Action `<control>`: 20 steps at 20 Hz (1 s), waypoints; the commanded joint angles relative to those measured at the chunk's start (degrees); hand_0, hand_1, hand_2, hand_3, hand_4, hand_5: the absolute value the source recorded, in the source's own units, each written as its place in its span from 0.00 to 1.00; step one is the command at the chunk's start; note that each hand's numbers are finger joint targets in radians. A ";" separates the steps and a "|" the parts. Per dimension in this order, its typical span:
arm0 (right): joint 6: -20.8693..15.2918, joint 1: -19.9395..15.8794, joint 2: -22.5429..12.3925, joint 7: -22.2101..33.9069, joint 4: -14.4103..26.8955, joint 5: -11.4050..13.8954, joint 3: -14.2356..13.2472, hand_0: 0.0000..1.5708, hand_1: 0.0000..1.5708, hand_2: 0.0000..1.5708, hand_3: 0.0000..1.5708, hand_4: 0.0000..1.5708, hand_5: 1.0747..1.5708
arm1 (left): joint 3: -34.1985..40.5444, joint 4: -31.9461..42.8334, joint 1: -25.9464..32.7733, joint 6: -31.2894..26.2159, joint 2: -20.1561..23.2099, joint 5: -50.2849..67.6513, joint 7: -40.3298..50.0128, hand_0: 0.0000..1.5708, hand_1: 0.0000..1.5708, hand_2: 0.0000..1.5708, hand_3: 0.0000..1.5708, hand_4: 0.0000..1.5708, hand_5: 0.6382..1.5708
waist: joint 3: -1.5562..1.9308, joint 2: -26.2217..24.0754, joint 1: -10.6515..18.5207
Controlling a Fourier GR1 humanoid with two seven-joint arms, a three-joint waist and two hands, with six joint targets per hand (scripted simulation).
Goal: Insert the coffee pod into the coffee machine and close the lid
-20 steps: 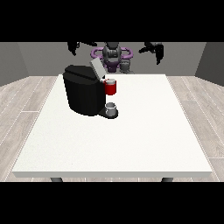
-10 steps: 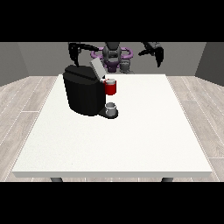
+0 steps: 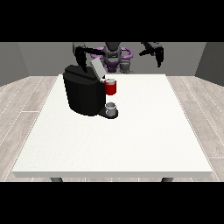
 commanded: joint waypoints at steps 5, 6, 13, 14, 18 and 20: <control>0.37 -5.33 -0.78 -2.84 4.08 1.55 0.99 0.00 0.00 0.00 0.00 0.00 1.00 | 0.30 -6.80 1.72 -0.78 2.66 2.38 0.98 0.00 0.00 0.00 0.00 0.20 1.00 | 0.00 4.38 1.25; -1.08 -4.95 1.72 -0.60 3.50 1.42 2.09 0.00 0.00 0.00 0.00 0.05 1.00 | -1.89 -8.52 2.73 1.78 0.40 0.95 5.37 0.00 0.00 0.00 0.00 0.20 1.00 | 0.00 1.64 -0.32; -0.62 -8.87 -0.07 -2.49 4.77 3.63 2.91 0.00 0.00 0.00 0.00 0.08 1.00 | -0.92 -7.93 4.89 2.75 2.40 0.42 1.10 0.00 0.00 0.00 0.00 0.22 1.00 | -0.01 5.05 -0.03; -0.90 -9.83 -0.70 -3.85 5.01 3.57 2.12 0.00 0.00 0.00 0.00 0.13 1.00 | -1.43 -7.26 5.56 3.54 1.82 -0.40 -1.09 0.00 0.00 0.00 0.00 0.22 1.00 | -0.01 6.55 0.05; 0.44 -14.02 -0.06 -2.16 4.46 5.82 5.68 0.00 0.00 0.00 0.00 0.08 1.00 | -1.01 -6.32 2.36 3.02 2.11 0.76 0.79 0.00 0.00 0.00 0.00 0.24 1.00 | -0.03 7.36 0.19; -2.13 -14.90 3.15 -0.50 2.92 6.06 6.64 0.00 0.00 0.00 0.00 0.07 1.00 | 0.42 -4.85 2.31 1.64 4.17 1.58 -0.39 0.00 0.00 0.00 0.00 0.24 1.00 | -0.04 6.07 0.04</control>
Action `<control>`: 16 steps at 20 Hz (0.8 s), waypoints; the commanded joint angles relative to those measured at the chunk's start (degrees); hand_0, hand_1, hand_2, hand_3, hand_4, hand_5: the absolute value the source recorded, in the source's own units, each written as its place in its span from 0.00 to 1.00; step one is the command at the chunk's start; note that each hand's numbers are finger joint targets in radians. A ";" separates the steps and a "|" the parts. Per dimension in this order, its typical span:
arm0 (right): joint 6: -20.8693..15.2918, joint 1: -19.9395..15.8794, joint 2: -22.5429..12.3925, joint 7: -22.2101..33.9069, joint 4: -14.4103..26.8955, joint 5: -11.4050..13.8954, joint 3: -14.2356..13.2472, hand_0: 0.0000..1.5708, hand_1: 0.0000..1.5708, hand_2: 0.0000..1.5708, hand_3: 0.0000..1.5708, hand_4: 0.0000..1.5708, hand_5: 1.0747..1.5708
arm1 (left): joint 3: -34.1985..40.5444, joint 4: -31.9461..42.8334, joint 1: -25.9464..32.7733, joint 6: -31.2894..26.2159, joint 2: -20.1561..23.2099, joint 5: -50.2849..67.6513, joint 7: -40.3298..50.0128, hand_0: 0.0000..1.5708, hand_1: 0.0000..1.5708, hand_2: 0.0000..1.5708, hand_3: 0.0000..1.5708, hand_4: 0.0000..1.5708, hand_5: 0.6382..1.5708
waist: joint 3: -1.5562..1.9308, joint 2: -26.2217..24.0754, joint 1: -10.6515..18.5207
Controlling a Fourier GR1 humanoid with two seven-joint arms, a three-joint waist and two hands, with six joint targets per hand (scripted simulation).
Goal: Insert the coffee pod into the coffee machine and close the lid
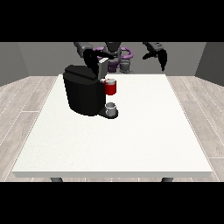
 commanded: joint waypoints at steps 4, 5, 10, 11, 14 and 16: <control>-1.50 -4.54 2.51 -0.29 -0.78 2.78 3.16 0.00 0.00 0.00 0.00 0.00 1.00 | -0.46 -0.05 -1.89 -0.19 0.50 0.18 1.35 0.00 0.00 0.00 0.00 0.21 1.00 | -0.23 0.27 1.89; -1.54 -6.89 0.06 0.19 0.02 2.17 1.07 0.00 0.00 0.00 0.00 0.00 1.00 | -2.68 -1.17 0.35 -0.69 -0.76 -0.86 -1.32 0.00 0.00 0.00 0.00 0.20 1.00 | -0.23 2.20 5.16; -0.90 -7.40 -0.55 1.87 -2.64 4.42 3.98 0.00 0.00 0.00 0.00 0.07 1.00 | -2.39 -1.08 -2.42 -0.49 -0.93 -0.03 2.62 0.00 0.00 0.00 0.00 0.21 1.00 | -0.23 1.64 5.92; -1.90 -6.94 1.03 2.45 -3.61 5.06 5.17 0.00 0.00 0.00 0.00 0.06 1.00 | -3.49 -0.91 -1.76 -0.84 -1.61 -0.43 0.87 0.00 0.00 0.00 0.00 0.21 1.00 | -0.25 0.92 6.15; -3.04 -9.04 -1.67 4.01 -5.10 6.31 4.74 0.00 0.00 0.00 0.00 0.14 1.00 | -3.17 -0.90 -2.81 -1.57 -1.25 0.29 -0.90 0.00 0.00 0.00 0.00 0.25 1.00 | -0.26 4.15 9.19; -3.33 -10.50 -1.74 7.92 -6.81 6.07 5.10 0.00 0.00 0.00 0.00 0.17 1.00 | -3.66 -0.37 -3.86 -0.92 -1.55 -0.49 0.22 0.00 0.00 0.00 0.00 0.26 1.00 | -0.26 3.48 9.51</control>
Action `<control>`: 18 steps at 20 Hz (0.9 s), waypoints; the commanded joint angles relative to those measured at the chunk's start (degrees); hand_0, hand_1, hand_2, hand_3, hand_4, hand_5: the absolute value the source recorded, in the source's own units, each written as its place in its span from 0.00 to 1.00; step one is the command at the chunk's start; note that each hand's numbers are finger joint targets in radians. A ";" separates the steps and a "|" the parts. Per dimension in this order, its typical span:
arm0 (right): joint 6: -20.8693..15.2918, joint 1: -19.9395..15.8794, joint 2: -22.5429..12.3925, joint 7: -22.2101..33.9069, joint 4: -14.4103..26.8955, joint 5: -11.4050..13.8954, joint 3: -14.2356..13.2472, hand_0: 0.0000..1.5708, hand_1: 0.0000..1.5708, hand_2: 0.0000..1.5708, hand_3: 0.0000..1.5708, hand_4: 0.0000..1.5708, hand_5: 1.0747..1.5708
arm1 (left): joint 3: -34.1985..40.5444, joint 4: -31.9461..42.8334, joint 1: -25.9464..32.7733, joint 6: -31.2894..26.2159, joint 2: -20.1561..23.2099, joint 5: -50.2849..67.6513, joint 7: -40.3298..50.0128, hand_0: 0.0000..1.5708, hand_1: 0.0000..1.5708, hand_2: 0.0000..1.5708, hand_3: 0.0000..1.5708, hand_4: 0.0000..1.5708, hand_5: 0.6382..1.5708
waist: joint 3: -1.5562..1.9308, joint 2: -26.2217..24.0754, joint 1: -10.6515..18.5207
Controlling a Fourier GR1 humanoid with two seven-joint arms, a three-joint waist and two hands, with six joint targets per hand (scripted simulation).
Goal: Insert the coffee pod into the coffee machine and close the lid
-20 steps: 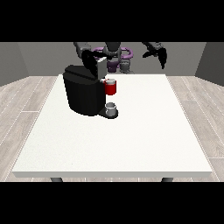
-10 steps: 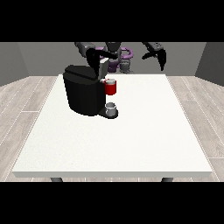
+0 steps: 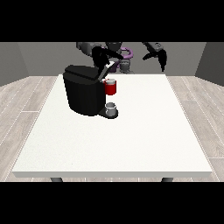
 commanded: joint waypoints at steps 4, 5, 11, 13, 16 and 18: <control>-0.10 -9.01 1.83 -5.89 -0.38 4.30 4.57 0.00 0.00 0.00 0.00 0.06 1.00 | 0.13 -1.26 -4.76 -0.84 1.21 0.61 1.81 0.00 0.00 0.00 0.00 0.24 1.00 | -1.32 2.78 6.03; 1.99 -12.01 0.56 -6.23 -0.03 3.11 3.56 0.00 0.00 0.00 0.00 0.08 1.00 | -0.73 -0.60 -4.44 1.07 -0.39 -0.69 -0.69 0.00 0.00 0.00 0.00 0.25 1.00 | -1.33 4.60 5.23; 0.19 -16.19 1.88 -7.88 4.48 6.74 4.81 0.00 0.00 0.00 0.00 0.00 1.00 | -0.25 -1.00 -4.32 -0.01 0.50 0.50 -0.82 0.00 0.00 0.00 0.00 0.25 1.00 | -1.33 5.70 6.95; 3.48 -20.60 -0.34 -5.14 5.74 6.29 4.17 0.00 0.00 0.00 0.00 0.00 1.00 | 1.11 0.51 -6.02 -1.13 1.60 1.97 -0.51 0.00 0.00 0.00 0.00 0.23 1.00 | -1.34 5.81 6.31; 3.93 -20.69 -0.96 -7.53 7.68 6.34 3.40 0.00 0.00 0.00 0.00 0.00 1.00 | 1.05 -0.32 -3.25 -3.41 2.72 2.91 -2.76 0.00 0.00 0.00 0.00 0.27 1.00 | -1.34 6.46 8.18; 0.29 -23.36 -0.26 -8.21 9.75 7.96 2.79 0.00 0.00 0.00 0.00 0.00 1.00 | 0.34 -1.91 -5.90 -2.68 1.86 2.83 -2.46 0.00 0.00 0.00 0.00 0.23 1.00 | -1.34 9.18 10.79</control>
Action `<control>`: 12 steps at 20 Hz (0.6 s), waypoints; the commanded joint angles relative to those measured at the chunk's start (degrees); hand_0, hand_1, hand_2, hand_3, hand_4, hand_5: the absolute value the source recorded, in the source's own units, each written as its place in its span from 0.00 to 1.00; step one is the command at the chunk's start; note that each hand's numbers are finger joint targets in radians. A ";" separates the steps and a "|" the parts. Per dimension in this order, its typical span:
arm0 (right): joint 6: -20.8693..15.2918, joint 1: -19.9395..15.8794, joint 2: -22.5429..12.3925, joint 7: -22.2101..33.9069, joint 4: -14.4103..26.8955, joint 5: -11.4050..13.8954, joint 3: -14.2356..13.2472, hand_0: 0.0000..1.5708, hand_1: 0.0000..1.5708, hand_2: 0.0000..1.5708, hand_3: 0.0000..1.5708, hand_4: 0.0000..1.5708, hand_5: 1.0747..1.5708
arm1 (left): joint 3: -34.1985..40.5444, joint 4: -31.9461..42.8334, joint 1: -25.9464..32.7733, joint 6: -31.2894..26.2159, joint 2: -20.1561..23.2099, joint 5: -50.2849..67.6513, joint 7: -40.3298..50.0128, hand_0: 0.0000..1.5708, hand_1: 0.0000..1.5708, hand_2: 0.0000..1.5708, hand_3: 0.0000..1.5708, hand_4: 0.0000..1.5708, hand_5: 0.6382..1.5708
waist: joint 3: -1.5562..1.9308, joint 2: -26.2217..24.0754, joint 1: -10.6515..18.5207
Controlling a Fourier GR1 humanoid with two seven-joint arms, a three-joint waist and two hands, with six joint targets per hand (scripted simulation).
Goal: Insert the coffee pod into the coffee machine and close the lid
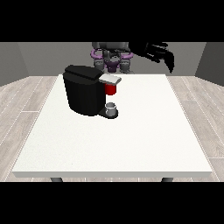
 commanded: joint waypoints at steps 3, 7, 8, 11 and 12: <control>-1.37 -4.93 0.23 -2.31 4.01 1.05 -1.21 0.00 0.00 0.00 0.00 0.00 1.00 | 0.50 -0.27 -2.16 -2.41 0.90 2.57 1.16 0.00 0.00 0.00 0.00 0.00 1.00 | -0.01 2.80 1.86; 0.37 -6.58 -0.87 -4.18 5.92 -1.19 -3.84 0.00 0.00 0.00 0.00 0.00 1.00 | 0.13 -0.73 -1.28 -1.72 1.08 1.24 -2.03 0.00 0.00 0.00 0.00 0.20 1.00 | -0.01 5.19 1.53; -1.69 -3.67 3.07 -4.42 6.40 -0.22 -1.98 0.00 0.00 0.00 0.00 0.00 1.00 | 1.99 -0.63 -2.05 -4.31 3.11 4.26 1.96 0.00 0.00 0.00 0.00 0.21 1.00 | 0.00 3.07 2.20; -0.83 -7.71 1.36 -3.56 7.80 -0.70 -3.51 0.00 0.00 0.00 0.00 0.08 1.00 | 0.48 0.02 -1.03 -3.14 1.80 2.39 -0.96 0.00 0.00 0.00 0.00 0.19 1.00 | -0.01 4.20 1.90; -2.57 -4.84 2.92 -5.91 8.95 -0.22 -3.25 0.00 0.00 0.00 0.00 0.06 1.00 | 0.15 -2.87 -1.94 -1.64 0.69 2.65 1.64 0.00 0.00 0.00 0.00 0.20 1.00 | 0.01 3.01 2.31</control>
